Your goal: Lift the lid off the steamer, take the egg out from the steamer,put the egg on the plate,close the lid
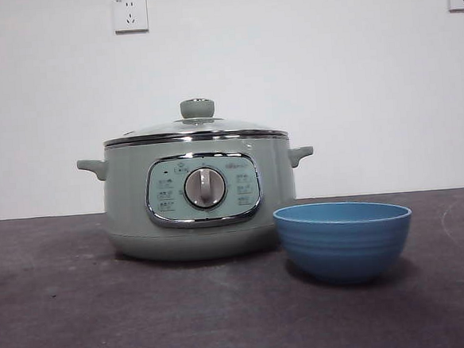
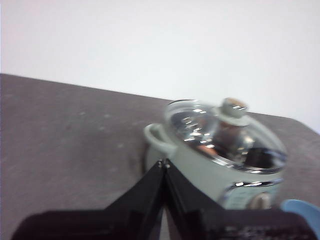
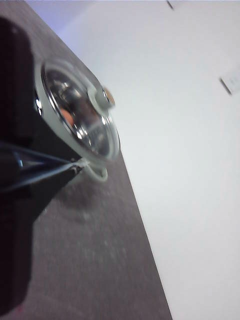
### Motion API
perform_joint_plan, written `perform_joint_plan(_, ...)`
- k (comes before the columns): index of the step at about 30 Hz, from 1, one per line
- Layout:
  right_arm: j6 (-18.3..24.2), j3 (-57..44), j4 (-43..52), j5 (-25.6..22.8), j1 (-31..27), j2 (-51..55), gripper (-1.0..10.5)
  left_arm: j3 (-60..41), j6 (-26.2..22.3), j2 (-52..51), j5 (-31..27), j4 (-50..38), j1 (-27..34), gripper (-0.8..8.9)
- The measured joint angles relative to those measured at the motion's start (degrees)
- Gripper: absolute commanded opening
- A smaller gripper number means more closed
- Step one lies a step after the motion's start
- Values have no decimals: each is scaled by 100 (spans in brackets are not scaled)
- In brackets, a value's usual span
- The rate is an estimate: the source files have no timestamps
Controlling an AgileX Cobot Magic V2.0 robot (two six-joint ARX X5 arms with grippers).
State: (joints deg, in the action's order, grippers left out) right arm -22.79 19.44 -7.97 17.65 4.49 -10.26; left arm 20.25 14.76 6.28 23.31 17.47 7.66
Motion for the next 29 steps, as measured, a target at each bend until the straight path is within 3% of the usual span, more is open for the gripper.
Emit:
perform_joint_plan(7, 634, 1526, -1115, 988, 0, -1419, -11, 1215, -125, 892, 730, 592, 0, -6)
perform_joint_plan(15, 1971, 3285, -2914, 2118, 4, -2948, -11, 2444, -745, 2022, 1585, 1633, 0, -6)
perform_joint_plan(23, 2881, 4050, -3985, 2404, 146, -3692, -11, 3034, -1292, 2632, 1895, 2505, 0, -6)
perform_joint_plan(29, 3036, 4054, -4052, 2415, 151, -3716, 31, 3069, -1373, 2658, 1915, 2496, 0, 38)
